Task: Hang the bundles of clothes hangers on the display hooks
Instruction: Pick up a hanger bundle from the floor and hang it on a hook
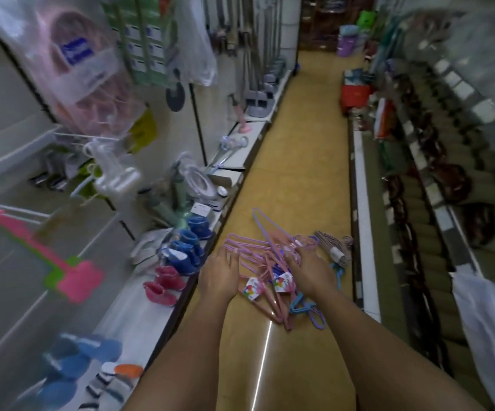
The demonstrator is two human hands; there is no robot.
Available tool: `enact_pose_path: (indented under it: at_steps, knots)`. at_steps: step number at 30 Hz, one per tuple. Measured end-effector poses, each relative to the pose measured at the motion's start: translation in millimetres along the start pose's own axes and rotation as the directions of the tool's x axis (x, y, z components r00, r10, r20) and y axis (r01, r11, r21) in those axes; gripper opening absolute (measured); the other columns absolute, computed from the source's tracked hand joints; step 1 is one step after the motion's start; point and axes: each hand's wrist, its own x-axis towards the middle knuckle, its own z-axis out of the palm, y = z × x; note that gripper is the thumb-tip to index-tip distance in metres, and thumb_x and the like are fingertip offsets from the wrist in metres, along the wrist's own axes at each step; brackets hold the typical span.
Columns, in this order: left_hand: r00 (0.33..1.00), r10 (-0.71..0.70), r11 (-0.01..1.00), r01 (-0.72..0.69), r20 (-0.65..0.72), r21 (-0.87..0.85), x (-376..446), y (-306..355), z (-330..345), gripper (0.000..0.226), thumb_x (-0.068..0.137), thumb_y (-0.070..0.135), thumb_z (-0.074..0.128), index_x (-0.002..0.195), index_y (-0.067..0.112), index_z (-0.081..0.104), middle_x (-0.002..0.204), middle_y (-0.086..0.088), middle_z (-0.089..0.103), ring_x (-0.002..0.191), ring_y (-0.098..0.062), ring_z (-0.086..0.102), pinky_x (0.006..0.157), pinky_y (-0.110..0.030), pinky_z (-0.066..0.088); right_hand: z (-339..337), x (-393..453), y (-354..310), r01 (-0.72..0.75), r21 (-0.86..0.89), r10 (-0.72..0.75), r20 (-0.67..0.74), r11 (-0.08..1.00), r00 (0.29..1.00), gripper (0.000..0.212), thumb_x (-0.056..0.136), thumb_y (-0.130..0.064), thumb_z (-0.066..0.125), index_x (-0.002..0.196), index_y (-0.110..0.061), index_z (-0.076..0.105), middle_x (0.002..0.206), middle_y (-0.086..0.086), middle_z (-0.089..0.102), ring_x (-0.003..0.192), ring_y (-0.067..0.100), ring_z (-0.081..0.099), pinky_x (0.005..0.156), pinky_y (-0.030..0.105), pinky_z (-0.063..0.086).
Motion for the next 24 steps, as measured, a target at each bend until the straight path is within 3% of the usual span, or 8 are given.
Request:
enact_pose_path:
  at_steps: [5, 10, 16, 24]
  knots:
    - [0.995, 0.057, 0.998, -0.058, 0.086, 0.014, 26.3, 49.6, 50.9, 0.052, 0.101, 0.042, 0.029, 0.14, 0.011, 0.044, 0.142, -0.01, 0.047, 0.129, -0.028, 0.043, 0.103, -0.04, 0.037, -14.0, 35.5, 61.5, -0.073, 0.031, 0.074, -0.023, 0.997, 0.997, 0.054, 0.097, -0.054, 0.03, 0.135, -0.021, 0.046, 0.141, 0.009, 0.048, 0.119, 0.029, 0.054, 0.092, 0.038, 0.046]
    - [0.978, 0.083, 0.996, -0.089, 0.19, 0.023, 52.9, 76.6, 91.8, 0.053, 0.101, 0.043, 0.029, 0.142, 0.011, 0.039, 0.146, -0.008, 0.043, 0.133, -0.026, 0.039, 0.105, -0.037, 0.033, -18.3, 60.2, 96.4, -0.177, 0.061, 0.178, -0.004, 0.982, 0.984, 0.066, 0.096, -0.059, 0.028, 0.149, -0.021, 0.029, 0.14, 0.005, 0.05, 0.123, 0.027, 0.051, 0.094, 0.04, 0.046]
    - [0.942, 0.198, 0.979, -0.205, 0.271, -0.004, 112.6, 106.1, 132.9, 0.049, 0.101, 0.042, 0.029, 0.132, 0.011, 0.05, 0.133, -0.011, 0.054, 0.122, -0.029, 0.05, 0.097, -0.039, 0.041, -26.7, 104.4, 126.3, -0.299, 0.081, 0.302, -0.026, 0.951, 0.953, 0.054, 0.097, -0.054, 0.031, 0.135, -0.019, 0.048, 0.132, 0.007, 0.054, 0.117, 0.027, 0.054, 0.089, 0.037, 0.046]
    - [0.895, 0.239, 0.963, -0.269, 0.377, 0.029, 184.0, 120.1, 189.5, 0.049, 0.1, 0.045, 0.029, 0.129, 0.012, 0.052, 0.127, -0.009, 0.058, 0.115, -0.029, 0.053, 0.094, -0.042, 0.044, -12.1, 168.3, 148.2, -0.435, 0.124, 0.439, -0.009, 0.892, 0.898, 0.053, 0.1, -0.051, 0.03, 0.135, -0.014, 0.046, 0.132, 0.009, 0.053, 0.119, 0.026, 0.052, 0.094, 0.038, 0.043]
